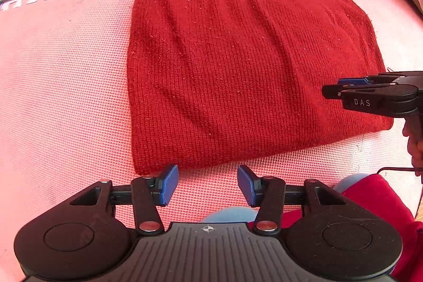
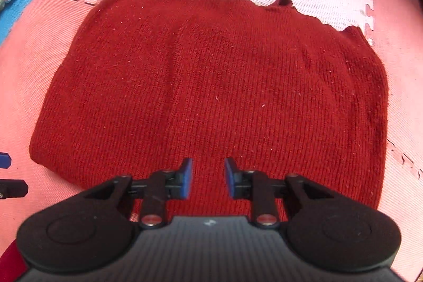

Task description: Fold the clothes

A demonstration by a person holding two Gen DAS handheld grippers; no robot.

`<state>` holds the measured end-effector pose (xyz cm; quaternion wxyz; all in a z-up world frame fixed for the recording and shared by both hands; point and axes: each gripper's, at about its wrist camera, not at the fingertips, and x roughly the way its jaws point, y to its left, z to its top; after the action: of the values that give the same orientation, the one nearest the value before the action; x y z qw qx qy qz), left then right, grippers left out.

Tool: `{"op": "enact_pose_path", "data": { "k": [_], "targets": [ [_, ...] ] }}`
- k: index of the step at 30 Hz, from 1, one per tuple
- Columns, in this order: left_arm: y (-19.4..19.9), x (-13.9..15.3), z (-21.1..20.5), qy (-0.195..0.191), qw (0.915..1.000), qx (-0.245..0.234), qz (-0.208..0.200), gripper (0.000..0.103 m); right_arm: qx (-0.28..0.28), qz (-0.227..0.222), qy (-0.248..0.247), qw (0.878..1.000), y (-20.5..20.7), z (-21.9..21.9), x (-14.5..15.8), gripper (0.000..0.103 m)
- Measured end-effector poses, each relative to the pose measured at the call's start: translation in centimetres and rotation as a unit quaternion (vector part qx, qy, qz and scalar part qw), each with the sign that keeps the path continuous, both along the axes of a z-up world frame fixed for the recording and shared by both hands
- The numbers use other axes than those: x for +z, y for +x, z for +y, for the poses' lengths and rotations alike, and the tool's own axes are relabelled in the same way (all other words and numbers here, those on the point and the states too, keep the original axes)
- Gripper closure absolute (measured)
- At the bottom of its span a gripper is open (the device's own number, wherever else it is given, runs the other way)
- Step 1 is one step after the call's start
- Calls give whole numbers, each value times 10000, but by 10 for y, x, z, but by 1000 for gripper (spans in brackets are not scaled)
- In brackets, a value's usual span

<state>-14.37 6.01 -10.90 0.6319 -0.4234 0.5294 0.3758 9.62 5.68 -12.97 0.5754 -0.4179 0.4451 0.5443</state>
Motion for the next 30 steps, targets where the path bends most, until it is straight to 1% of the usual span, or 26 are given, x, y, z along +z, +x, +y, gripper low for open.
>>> {"op": "enact_pose_path", "data": {
  "k": [3,5,10,14,20,24,28,30],
  "targets": [
    [3,5,-5,34,10000,-18,-28,51,-66,49,7,10000,-7,-7,5,67],
    [3,7,-7,65,10000,-19,-24,51,-5,54,-25,10000,-11,-13,8,65],
    [-1,8,-12,114,9999,90,48,51,492,-92,-89,9987,-25,-27,25,58],
    [-10,7,-13,153,9995,272,54,51,805,-111,-139,9966,-37,-40,39,53],
    [-22,-2,-6,238,9983,486,208,51,850,85,-93,9963,-53,-47,41,51],
    [-42,-6,5,390,9966,685,227,51,897,137,-116,9958,-56,-45,39,51],
    [-61,-14,20,366,9948,907,287,51,862,165,-120,9961,-52,-41,39,51],
    [-64,-20,27,338,9949,898,323,51,823,174,-122,9964,-51,-38,39,51]
  ]
}}
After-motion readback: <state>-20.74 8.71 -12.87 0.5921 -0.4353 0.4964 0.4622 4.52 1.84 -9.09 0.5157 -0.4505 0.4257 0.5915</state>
